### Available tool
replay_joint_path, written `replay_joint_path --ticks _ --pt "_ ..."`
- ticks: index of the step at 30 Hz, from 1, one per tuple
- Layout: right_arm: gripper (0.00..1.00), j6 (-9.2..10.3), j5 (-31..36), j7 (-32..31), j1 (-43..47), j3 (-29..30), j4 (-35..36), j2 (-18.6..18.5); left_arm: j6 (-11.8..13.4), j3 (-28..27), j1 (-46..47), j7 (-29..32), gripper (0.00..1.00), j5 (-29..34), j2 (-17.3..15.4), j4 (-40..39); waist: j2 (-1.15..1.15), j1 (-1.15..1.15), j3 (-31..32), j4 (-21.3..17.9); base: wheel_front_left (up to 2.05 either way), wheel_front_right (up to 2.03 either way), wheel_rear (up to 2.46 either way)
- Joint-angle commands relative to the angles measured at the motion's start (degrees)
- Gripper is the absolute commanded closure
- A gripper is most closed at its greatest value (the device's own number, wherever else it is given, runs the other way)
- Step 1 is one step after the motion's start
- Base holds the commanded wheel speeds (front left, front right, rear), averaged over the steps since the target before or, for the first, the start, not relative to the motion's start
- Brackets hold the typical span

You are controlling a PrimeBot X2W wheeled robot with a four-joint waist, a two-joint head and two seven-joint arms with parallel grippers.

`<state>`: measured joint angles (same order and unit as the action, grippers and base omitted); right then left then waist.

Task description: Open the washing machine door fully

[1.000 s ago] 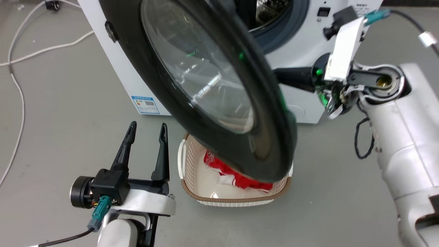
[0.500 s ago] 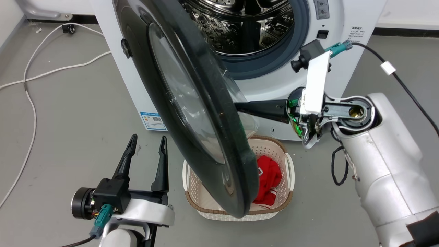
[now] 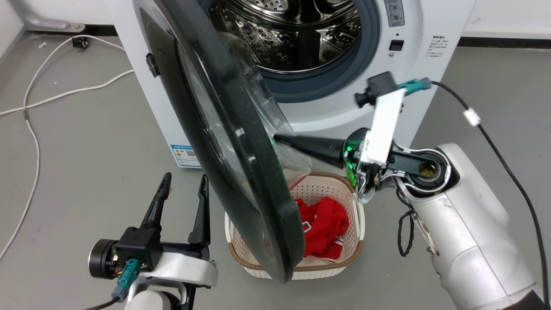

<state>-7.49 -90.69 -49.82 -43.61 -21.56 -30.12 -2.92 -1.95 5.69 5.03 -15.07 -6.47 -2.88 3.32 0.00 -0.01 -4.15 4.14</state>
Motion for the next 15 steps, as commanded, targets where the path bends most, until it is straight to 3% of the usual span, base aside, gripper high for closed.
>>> replay_joint_path --ticks 1,9,15 --pt "1.0 0.0 0.2 3.6 1.4 1.1 0.5 0.1 0.3 -0.1 -0.4 -0.1 0.0 -0.2 0.0 0.0 0.0 0.01 0.0 -0.3 0.0 0.0 0.0" --pt "1.0 0.0 2.1 24.8 6.0 9.6 0.1 -0.2 0.4 -0.6 -0.8 -0.1 0.0 0.2 0.0 0.0 0.0 0.01 0.1 -1.1 0.0 0.0 0.0" --pt "1.0 0.0 3.7 35.2 13.5 14.9 4.7 -1.8 0.6 -1.3 -1.4 -0.1 0.0 0.3 0.0 0.0 0.0 0.01 0.4 -1.8 0.0 0.0 0.0"
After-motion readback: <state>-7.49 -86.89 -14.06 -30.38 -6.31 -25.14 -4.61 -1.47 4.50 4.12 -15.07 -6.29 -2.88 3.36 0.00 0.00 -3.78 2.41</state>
